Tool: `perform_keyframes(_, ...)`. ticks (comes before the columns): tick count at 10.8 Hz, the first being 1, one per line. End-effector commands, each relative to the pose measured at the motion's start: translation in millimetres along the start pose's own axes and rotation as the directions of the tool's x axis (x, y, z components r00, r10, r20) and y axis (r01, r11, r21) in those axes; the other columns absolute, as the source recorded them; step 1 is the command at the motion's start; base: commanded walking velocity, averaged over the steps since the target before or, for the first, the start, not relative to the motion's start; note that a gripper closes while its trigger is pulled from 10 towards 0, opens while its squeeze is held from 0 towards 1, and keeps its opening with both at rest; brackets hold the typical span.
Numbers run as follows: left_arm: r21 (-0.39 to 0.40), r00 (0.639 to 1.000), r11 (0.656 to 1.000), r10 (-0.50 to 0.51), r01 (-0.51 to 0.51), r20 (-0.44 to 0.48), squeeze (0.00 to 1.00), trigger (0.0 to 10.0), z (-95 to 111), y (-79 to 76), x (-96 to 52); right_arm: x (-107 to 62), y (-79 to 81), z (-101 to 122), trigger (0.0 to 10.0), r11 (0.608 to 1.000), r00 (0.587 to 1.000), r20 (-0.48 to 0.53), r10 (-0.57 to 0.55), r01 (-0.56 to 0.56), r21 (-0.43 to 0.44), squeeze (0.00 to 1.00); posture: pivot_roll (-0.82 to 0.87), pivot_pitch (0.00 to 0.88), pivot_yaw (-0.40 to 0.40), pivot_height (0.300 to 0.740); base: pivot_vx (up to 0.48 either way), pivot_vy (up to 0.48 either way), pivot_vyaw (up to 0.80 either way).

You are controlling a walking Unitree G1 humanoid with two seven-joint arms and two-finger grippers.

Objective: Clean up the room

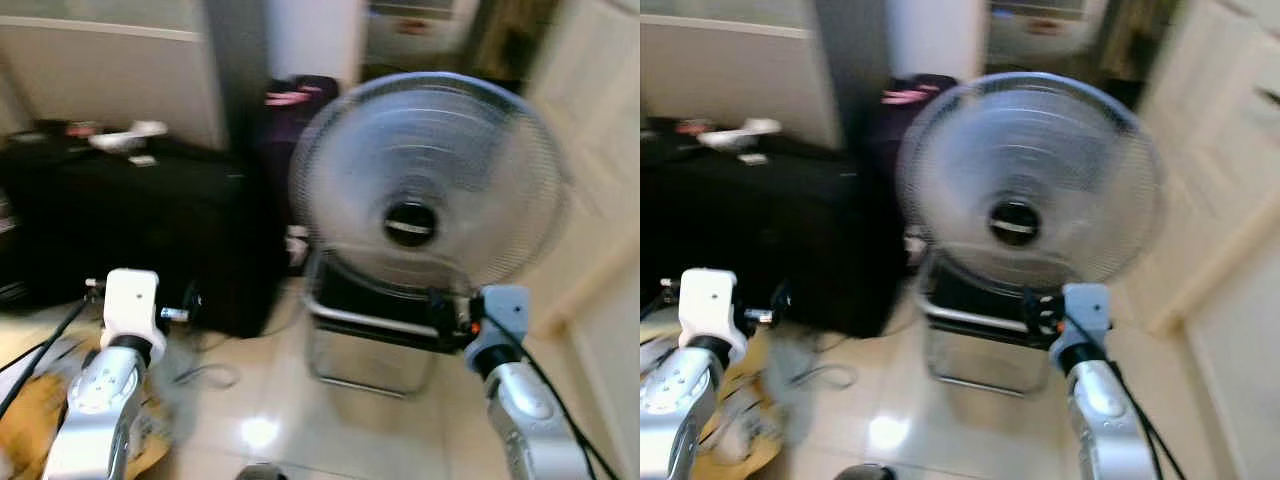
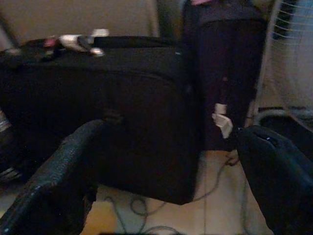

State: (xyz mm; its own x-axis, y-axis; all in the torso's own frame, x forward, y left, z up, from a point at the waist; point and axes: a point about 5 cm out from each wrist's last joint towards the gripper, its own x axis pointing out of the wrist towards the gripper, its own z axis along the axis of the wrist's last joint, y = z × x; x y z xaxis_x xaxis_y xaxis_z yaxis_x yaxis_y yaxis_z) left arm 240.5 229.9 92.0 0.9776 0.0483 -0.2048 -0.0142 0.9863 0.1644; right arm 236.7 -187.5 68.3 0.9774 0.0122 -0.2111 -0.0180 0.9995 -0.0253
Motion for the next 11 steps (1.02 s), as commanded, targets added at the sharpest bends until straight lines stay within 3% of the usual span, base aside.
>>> perform_keyframes(1,-0.017,1.000,1.000,0.002,-0.002,0.025,0.12,10.0,3,-2.6,3.2,2.2,-5.0,3,10.0,1.000,1.000,0.007,-0.010,0.010,-0.016,1.00,-0.03,0.000,-0.016,0.740,0.000,0.000,0.80)
perform_keyframes(3,0.010,0.999,0.999,0.046,-0.046,0.027,0.20,10.0,1,-0.7,7.6,4.6,-9.4,4,10.0,0.999,0.999,0.018,-0.035,0.036,-0.032,1.00,-0.03,0.000,-0.017,0.740,0.000,0.000,0.80)
perform_keyframes(4,-0.010,1.000,1.000,0.026,-0.026,-0.013,0.15,10.0,-1,-2.0,9.5,8.7,-9.8,8,10.0,0.998,0.999,0.035,-0.040,0.042,-0.043,1.00,-0.03,0.000,-0.019,0.740,0.000,0.000,0.80)
perform_keyframes(5,0.001,1.000,1.000,-0.003,0.003,-0.005,0.00,10.0,2,-5.1,11.1,12.2,-11.0,13,10.0,0.996,0.997,0.055,-0.062,0.065,-0.055,1.00,-0.03,0.000,-0.020,0.740,0.000,0.000,0.80)
perform_keyframes(7,-0.046,0.999,0.998,-0.036,0.038,0.036,0.00,10.0,8,-15.6,15.8,17.0,-9.4,16,10.0,0.997,0.996,0.057,-0.070,0.072,-0.022,1.00,-0.03,0.000,-0.022,0.740,0.000,0.000,0.80)
perform_keyframes(9,0.006,0.997,0.999,-0.036,0.036,0.068,0.00,10.0,17,-19.4,19.6,21.1,-10.9,11,10.0,0.994,0.994,0.030,-0.104,0.104,-0.018,1.00,-0.02,0.000,-0.019,0.740,0.000,0.000,0.80)
perform_keyframes(11,-0.012,0.997,0.999,-0.033,0.034,0.072,0.00,10.0,16,-22.3,19.3,21.1,-5.9,9,10.0,0.997,0.997,0.022,-0.073,0.073,-0.002,1.00,-0.02,0.000,-0.017,0.740,0.000,0.000,0.80)
